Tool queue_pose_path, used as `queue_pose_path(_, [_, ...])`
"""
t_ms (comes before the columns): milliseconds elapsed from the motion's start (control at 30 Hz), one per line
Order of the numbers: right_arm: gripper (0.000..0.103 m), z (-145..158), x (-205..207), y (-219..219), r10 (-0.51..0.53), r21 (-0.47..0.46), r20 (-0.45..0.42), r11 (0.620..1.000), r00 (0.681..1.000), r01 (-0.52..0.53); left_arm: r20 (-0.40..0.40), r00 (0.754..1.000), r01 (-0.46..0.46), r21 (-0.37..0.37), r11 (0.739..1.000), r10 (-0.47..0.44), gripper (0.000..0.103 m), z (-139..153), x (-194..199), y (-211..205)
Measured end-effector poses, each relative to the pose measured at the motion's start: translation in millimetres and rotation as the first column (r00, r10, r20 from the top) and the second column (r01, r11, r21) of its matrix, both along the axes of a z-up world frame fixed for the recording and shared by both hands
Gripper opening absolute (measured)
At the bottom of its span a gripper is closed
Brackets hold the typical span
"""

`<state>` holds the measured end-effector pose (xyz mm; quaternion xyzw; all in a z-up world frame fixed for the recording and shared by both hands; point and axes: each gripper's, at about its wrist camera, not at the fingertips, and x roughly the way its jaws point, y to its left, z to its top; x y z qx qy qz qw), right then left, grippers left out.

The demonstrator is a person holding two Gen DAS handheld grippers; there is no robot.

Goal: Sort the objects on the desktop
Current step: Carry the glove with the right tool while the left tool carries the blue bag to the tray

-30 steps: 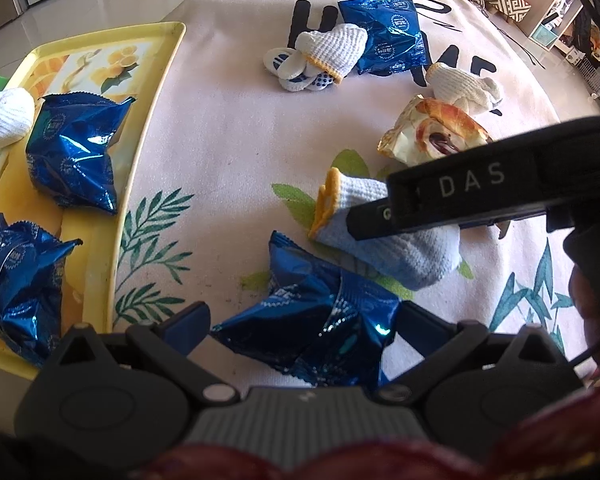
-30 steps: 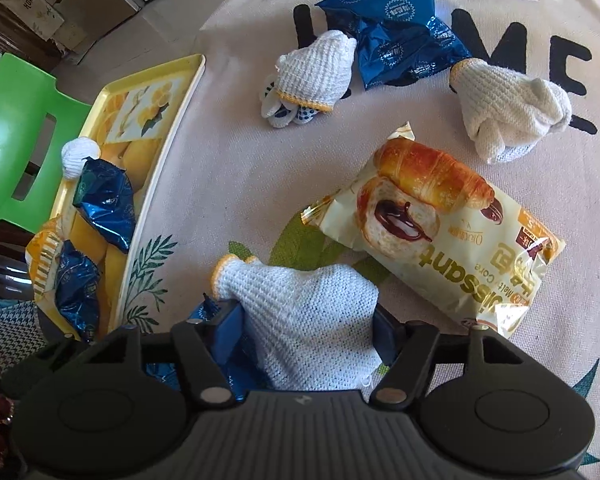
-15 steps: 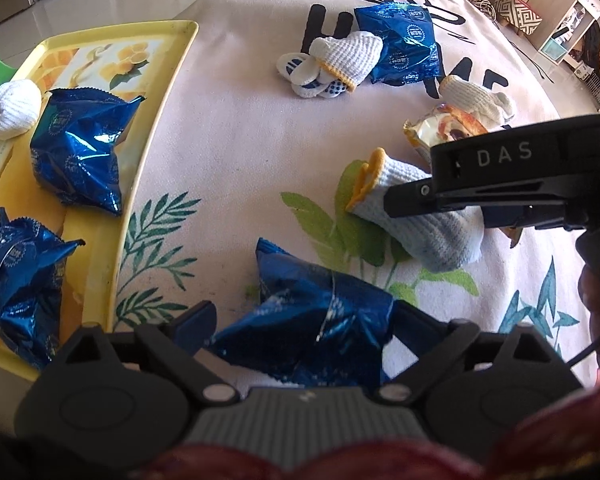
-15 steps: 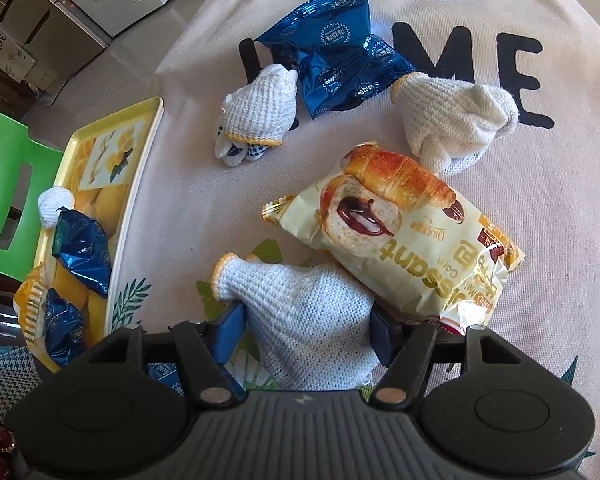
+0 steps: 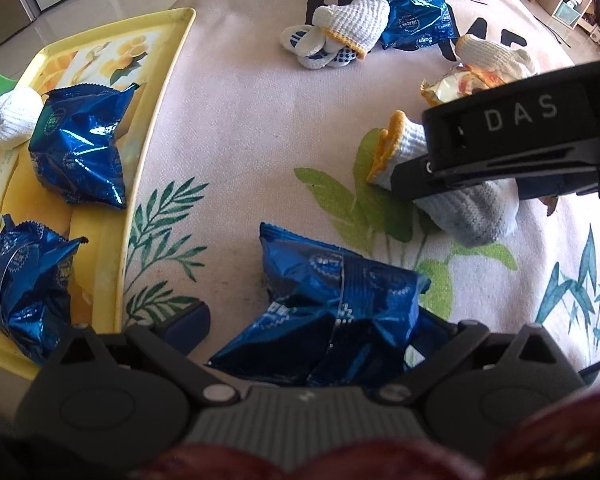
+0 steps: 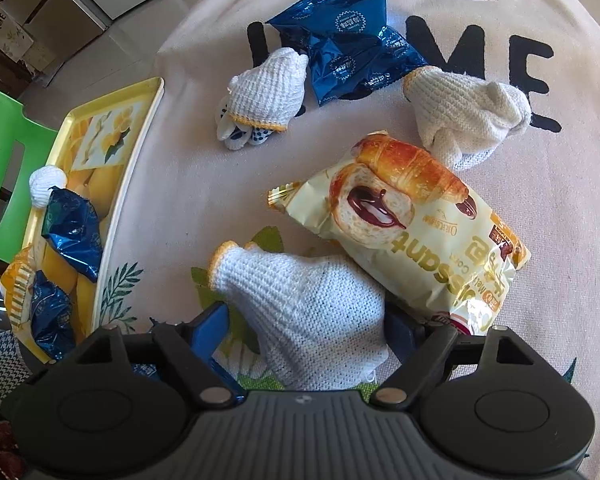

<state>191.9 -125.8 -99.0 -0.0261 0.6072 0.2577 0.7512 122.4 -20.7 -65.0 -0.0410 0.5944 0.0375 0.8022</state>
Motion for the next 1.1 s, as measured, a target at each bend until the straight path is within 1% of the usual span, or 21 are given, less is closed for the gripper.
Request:
queue_pose_path(67, [0.084, 0, 0, 1, 0.004, -0.005, 0.003, 1.0, 1.0, -0.004, -0.002, 1.0, 0.01, 0.022, 1.0, -0.01, 0.103, -1, 0, -3])
queue_pose_path(300, [0.085, -1, 1, 2, -0.002, -0.004, 0.001, 1.0, 1.0, 0.003, -0.004, 1.0, -0.004, 0.021, 1.0, 0.005, 0.103, -2, 1, -2])
queue_pose_path(867, [0.087, -3, -3, 7, 0.038, -0.033, 0.033, 0.999, 0.999, -0.037, -0.021, 1.0, -0.011, 0.021, 1.0, 0.012, 0.102, -3, 4, -2])
queue_pose_path(900, [0.086, -3, -3, 7, 0.039, -0.035, 0.034, 0.999, 0.999, -0.038, -0.021, 1.0, -0.011, 0.019, 1.0, 0.011, 0.101, -3, 5, -2])
queue_pose_path(933, [0.083, -3, -3, 7, 0.039, -0.04, 0.039, 0.999, 0.998, -0.037, -0.018, 1.0, -0.009, 0.018, 1.0, 0.009, 0.097, -2, 4, -3])
queue_pose_path(967, [0.08, -3, -3, 7, 0.039, -0.042, 0.043, 0.998, 0.998, -0.037, -0.01, 1.0, -0.006, 0.017, 1.0, 0.006, 0.091, 0, 4, -3])
queue_pose_path(1000, [0.077, -2, -3, 6, 0.038, -0.041, 0.049, 0.998, 0.998, -0.036, -0.003, 1.0, -0.001, 0.014, 1.0, 0.001, 0.088, 3, 4, -5])
queue_pose_path(1033, [0.071, -1, -3, 5, 0.035, -0.041, 0.055, 0.999, 0.998, -0.032, 0.004, 1.0, 0.001, 0.007, 1.0, -0.001, 0.079, 5, 4, -5])
queue_pose_path(1067, [0.068, -1, -2, 3, 0.03, -0.034, 0.052, 0.999, 0.998, -0.028, 0.011, 1.0, -0.002, -0.005, 1.0, 0.002, 0.073, 6, 4, -4])
queue_pose_path(1100, [0.067, -1, -1, 2, 0.023, -0.024, 0.045, 0.999, 0.999, -0.022, 0.015, 1.0, -0.008, -0.015, 1.0, 0.008, 0.071, 8, 5, -3])
